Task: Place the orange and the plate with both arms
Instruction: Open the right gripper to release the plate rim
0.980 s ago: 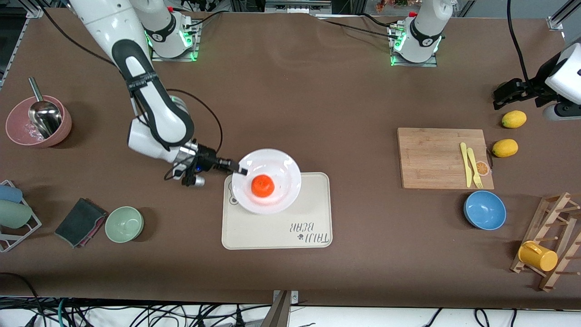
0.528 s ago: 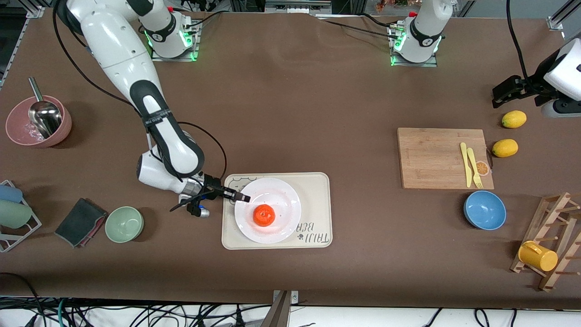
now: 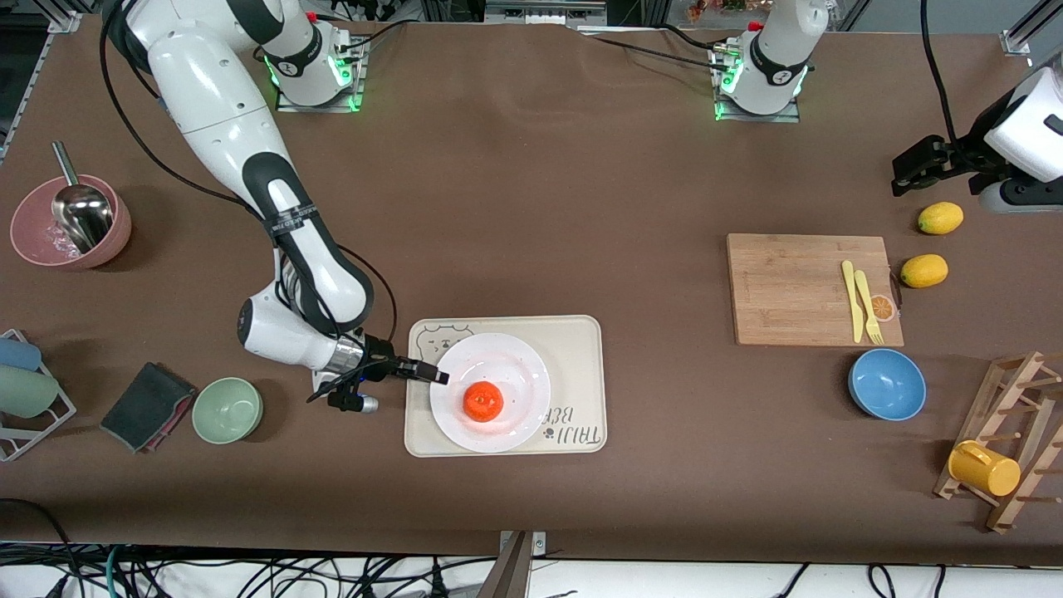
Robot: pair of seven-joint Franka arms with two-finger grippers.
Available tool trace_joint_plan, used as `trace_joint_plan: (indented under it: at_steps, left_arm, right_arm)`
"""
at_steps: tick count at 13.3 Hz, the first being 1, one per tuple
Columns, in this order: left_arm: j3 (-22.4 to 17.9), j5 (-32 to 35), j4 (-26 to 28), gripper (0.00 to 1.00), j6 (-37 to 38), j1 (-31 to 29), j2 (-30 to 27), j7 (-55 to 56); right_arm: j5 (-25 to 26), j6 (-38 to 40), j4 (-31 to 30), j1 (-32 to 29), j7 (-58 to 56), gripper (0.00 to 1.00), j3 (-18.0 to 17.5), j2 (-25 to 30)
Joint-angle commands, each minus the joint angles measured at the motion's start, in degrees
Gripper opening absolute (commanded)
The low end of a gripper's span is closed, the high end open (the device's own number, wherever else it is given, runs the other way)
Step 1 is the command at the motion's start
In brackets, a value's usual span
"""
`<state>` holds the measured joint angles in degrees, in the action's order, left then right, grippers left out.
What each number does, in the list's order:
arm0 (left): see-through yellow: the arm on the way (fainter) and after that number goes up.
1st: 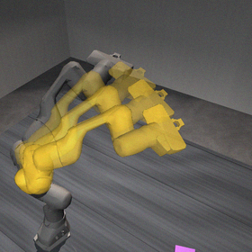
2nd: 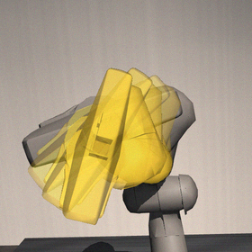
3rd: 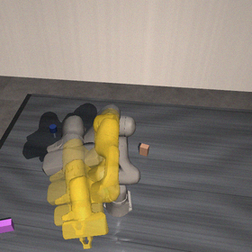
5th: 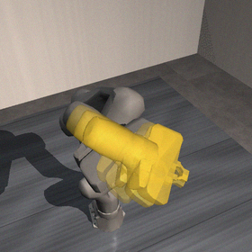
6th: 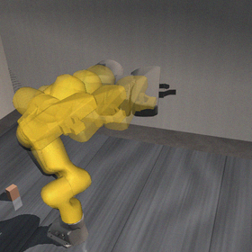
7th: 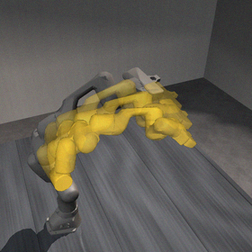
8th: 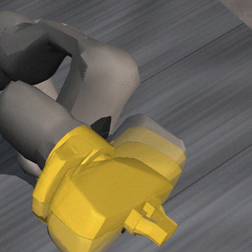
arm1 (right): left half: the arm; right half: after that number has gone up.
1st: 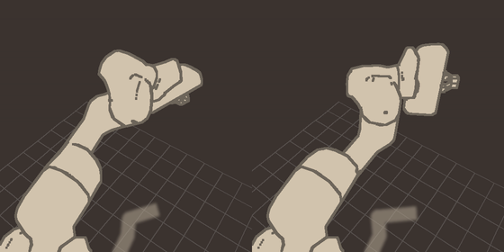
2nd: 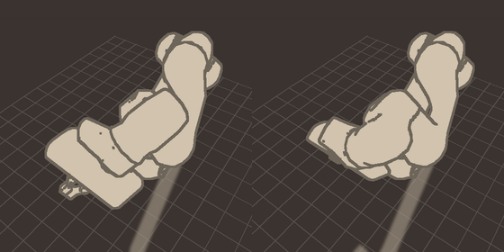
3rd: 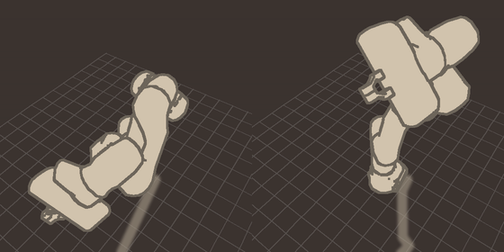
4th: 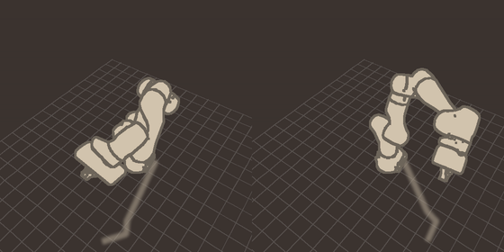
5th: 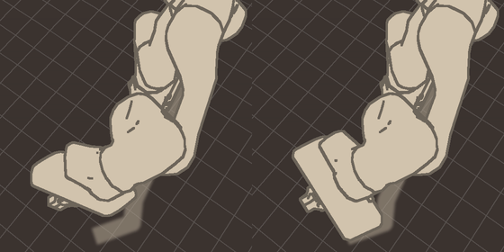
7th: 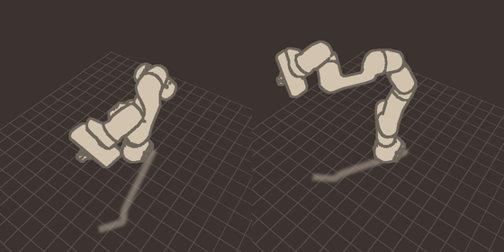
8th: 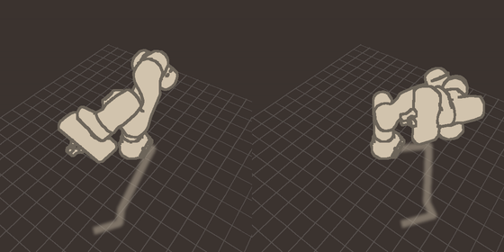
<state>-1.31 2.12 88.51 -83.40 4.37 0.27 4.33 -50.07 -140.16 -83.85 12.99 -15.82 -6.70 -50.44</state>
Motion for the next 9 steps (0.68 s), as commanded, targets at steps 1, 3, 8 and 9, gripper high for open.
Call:
trace_joint_plan:
  at_steps: [1,3,8,9]
  left_arm:
    - [0.8,-1.2,-1.6,1.00,0.9,-1.2,0.8,-1.0]
    - [0.8,-1.3,-1.6,1.00,0.9,-1.4,0.7,-1.0]
    - [0.7,-1.3,-1.5,1.00,1.0,-1.9,0.8,-1.0]
    - [0.7,-1.3,-1.5,1.00,1.0,-1.9,0.9,-1.0]
  right_arm:
    - [12.8,7.6,-0.7,0.2,0.7,1.00,3.2,5.1]
    - [20.1,17.6,-0.8,0.3,0.8,1.00,7.5,9.3]
    - [34.1,39.0,-0.8,0.5,4.1,1.00,13.7,18.3]
    - [39.5,43.0,-1.2,0.8,6.3,1.00,13.7,21.0]
